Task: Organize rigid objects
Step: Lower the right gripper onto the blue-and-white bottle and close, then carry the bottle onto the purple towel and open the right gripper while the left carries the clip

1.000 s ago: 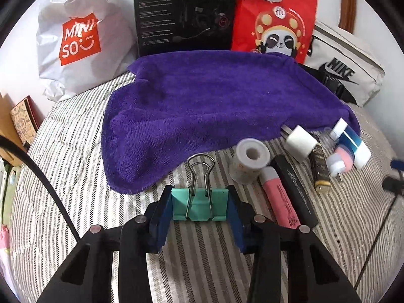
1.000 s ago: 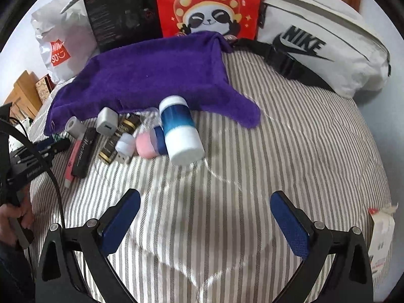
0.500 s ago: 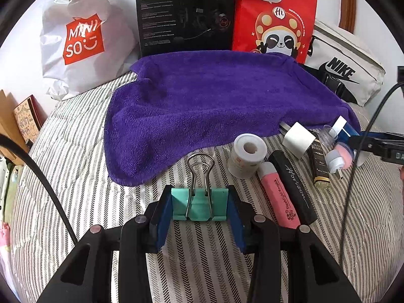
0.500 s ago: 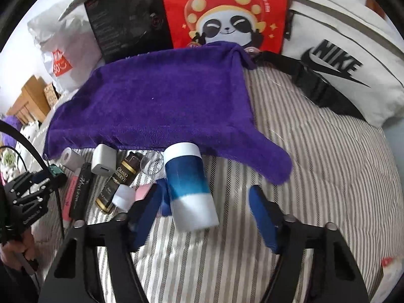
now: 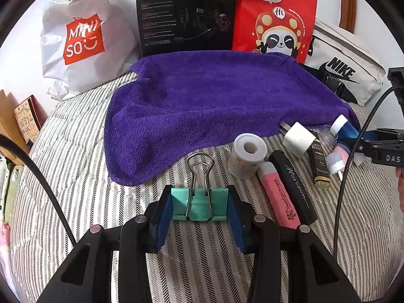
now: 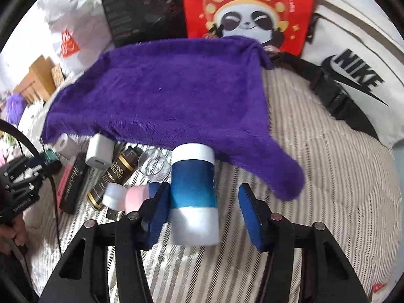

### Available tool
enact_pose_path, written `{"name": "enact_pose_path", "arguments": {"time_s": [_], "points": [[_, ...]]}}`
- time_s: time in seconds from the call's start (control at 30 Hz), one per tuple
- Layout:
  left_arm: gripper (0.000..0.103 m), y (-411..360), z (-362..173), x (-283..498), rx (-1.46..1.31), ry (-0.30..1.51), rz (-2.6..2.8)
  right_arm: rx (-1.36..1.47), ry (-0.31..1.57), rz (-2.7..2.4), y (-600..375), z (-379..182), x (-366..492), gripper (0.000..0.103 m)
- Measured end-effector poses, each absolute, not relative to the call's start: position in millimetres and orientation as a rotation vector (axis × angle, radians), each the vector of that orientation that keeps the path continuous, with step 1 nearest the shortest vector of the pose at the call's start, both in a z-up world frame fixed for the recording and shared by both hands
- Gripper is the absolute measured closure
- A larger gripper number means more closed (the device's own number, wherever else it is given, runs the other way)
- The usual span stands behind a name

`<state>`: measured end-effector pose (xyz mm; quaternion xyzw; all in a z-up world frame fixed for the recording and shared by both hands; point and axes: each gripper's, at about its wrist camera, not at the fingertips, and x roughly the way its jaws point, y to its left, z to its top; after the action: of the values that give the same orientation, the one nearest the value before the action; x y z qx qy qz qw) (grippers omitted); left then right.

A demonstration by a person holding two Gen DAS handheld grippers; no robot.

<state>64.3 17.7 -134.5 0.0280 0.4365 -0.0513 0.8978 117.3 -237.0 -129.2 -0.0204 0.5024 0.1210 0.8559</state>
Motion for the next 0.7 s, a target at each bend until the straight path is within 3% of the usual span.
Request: {"name": "enact_pose_path", "arguments": {"time_s": [0.1,0.7], "points": [[0.063,17.5,-134.5,64.3,0.058,0.904,-0.105,-0.042,1.056,0.263,-236.2,-129.8,118.6,0.067],[0.064,27.9,-129.8,61.1,-0.004,0.944,-0.129,-0.015,1.029,0.254,-236.7,-122.6,97.1,0.067]]}}
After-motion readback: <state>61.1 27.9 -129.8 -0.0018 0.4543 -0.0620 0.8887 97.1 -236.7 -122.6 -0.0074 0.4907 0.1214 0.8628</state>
